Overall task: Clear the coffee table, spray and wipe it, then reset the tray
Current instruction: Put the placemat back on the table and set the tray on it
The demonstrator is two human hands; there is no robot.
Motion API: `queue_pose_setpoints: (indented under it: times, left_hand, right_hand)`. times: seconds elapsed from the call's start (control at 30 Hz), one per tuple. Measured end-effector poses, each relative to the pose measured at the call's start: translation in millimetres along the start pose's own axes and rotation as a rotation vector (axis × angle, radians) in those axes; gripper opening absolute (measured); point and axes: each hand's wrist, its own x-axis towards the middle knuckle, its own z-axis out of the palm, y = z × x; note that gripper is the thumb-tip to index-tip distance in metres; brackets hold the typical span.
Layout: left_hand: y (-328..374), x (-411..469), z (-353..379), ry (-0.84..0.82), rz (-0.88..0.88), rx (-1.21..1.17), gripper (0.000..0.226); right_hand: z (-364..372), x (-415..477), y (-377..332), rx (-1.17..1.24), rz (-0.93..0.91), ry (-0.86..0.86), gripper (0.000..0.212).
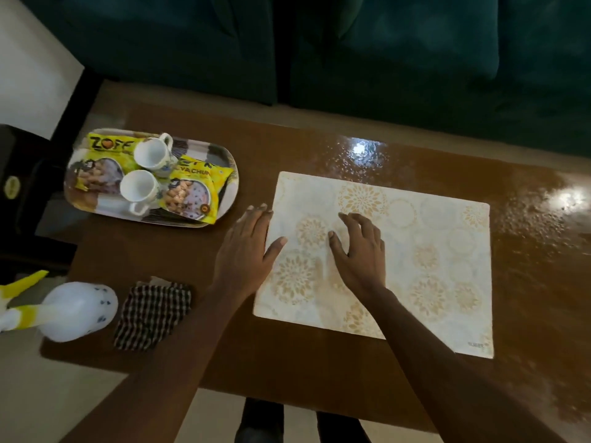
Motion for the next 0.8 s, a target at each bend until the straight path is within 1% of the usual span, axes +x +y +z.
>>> queue_pose_setpoints:
  times: [0.13,0.23,0.3,0.43,0.6,0.67,0.8]
  left_hand:
    - [-40.3,-7.1,-24.2,0.055,-0.061,0.031,0.057]
    - [-66.2,-8.2,-37.6,0.086,-0.113,0.042,0.054]
    - [-82.7,-8.6,-44.3,0.109,-0.132,0.047,0.053]
    - [-111.0,-9.4,-52.0,0.142,-0.151,0.026,0.052]
    - [-134.7,-8.9,-54.9,0.144,-0.172,0.009,0.058]
    - [-138.8,-9.4,-54.5,0.158,-0.178,0.001,0.06]
    - [-140.8,-7.9,-52.0,0.193,-0.154,-0.025,0.061]
  right_hand:
    - [31.0,22.1,-59.0,0.099,-0.028,-0.041,0.039]
    - [56.6,38.9,-99.6,0.287,0.004,-0.089,0.034]
    - [70.0,50.5,-125.0,0.385,0.069,-0.12,0.032]
    - [93.5,69.5,-167.2,0.553,0.273,-0.189,0.027]
    - [114.7,87.6,-197.6,0.706,0.434,-0.227,0.033]
    - [122.1,91.8,-200.1,0.721,0.48,-0.243,0.033]
    - [132.2,91.9,-193.7,0.755,0.561,-0.171,0.031]
